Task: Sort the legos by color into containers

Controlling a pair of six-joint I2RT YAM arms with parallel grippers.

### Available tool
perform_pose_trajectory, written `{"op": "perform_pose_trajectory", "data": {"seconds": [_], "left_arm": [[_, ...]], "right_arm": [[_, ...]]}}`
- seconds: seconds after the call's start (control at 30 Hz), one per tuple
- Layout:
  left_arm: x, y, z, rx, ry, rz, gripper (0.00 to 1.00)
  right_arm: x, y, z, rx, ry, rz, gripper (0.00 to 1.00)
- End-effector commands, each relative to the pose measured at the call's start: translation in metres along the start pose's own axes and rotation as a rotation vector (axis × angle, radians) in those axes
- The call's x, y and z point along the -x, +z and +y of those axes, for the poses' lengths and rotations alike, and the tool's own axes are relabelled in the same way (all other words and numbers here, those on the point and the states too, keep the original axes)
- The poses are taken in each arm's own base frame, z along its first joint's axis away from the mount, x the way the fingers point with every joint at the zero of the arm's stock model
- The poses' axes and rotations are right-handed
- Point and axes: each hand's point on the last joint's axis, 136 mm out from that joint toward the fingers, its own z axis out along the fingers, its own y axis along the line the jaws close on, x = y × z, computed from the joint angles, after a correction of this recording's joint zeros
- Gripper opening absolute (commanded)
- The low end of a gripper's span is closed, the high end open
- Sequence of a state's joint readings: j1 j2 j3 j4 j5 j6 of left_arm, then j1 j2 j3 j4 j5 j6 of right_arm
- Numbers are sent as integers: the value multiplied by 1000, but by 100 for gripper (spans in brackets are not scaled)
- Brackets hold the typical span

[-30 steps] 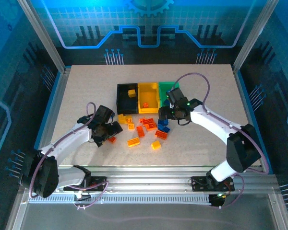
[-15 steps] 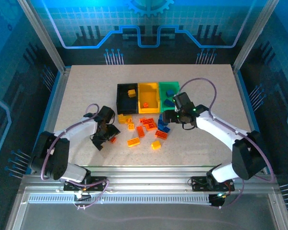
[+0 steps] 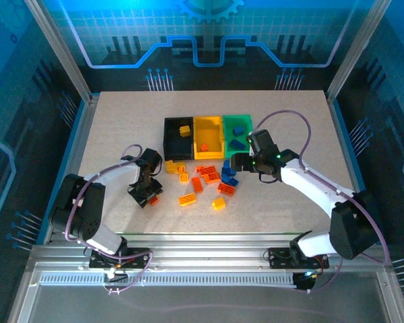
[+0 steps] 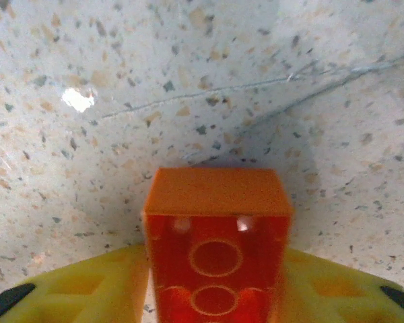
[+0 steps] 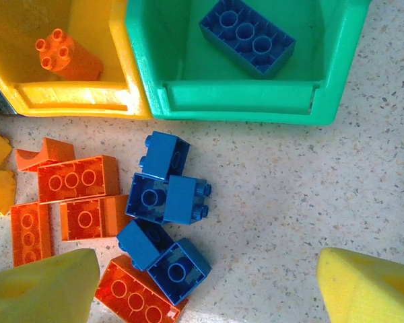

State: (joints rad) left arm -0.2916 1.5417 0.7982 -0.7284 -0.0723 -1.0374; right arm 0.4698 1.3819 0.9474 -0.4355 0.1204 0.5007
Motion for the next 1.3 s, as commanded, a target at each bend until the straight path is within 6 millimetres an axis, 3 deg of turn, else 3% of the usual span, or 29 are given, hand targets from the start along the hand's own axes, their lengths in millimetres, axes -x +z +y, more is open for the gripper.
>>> {"op": "perform_pose_trajectory", "data": {"seconds": [0.0,0.07,0.17,0.37,0.47,0.57,0.67,0.73,0.9,0.97,1.03,1.27], "left_arm": [[17,-7,-22,-93,44,-75,44],[17,-16,-28,-119,72,-88,42],[14,-45,-46,-182,161,-146,41],[-6,-127,-130,-377,403,-315,41],[-9,-144,-169,-419,473,-347,41],[-9,-150,-190,-409,493,-316,54],[-10,-146,-176,-351,502,-299,70],[-12,-136,-155,-323,483,-277,73],[-8,-89,-80,-258,340,-174,77],[-5,-73,-62,-253,313,-152,78],[-3,-62,-57,-242,322,-151,81],[4,-30,-68,-197,342,-120,81]], "right_arm": [[4,-3,-2,13,21,-23,85],[4,-3,-2,13,24,-23,85],[4,-5,-4,11,34,-27,85],[7,-8,-10,5,63,-44,85],[6,-8,-11,2,67,-39,85],[4,-11,-11,0,66,-29,85],[1,-13,-12,2,67,-25,85],[-1,-13,-13,-2,65,-24,85],[-2,-10,-12,5,66,-23,85],[-1,-9,-12,8,67,-23,85],[-1,-8,-11,9,67,-22,85],[0,-12,-14,-5,62,-25,85]]}}
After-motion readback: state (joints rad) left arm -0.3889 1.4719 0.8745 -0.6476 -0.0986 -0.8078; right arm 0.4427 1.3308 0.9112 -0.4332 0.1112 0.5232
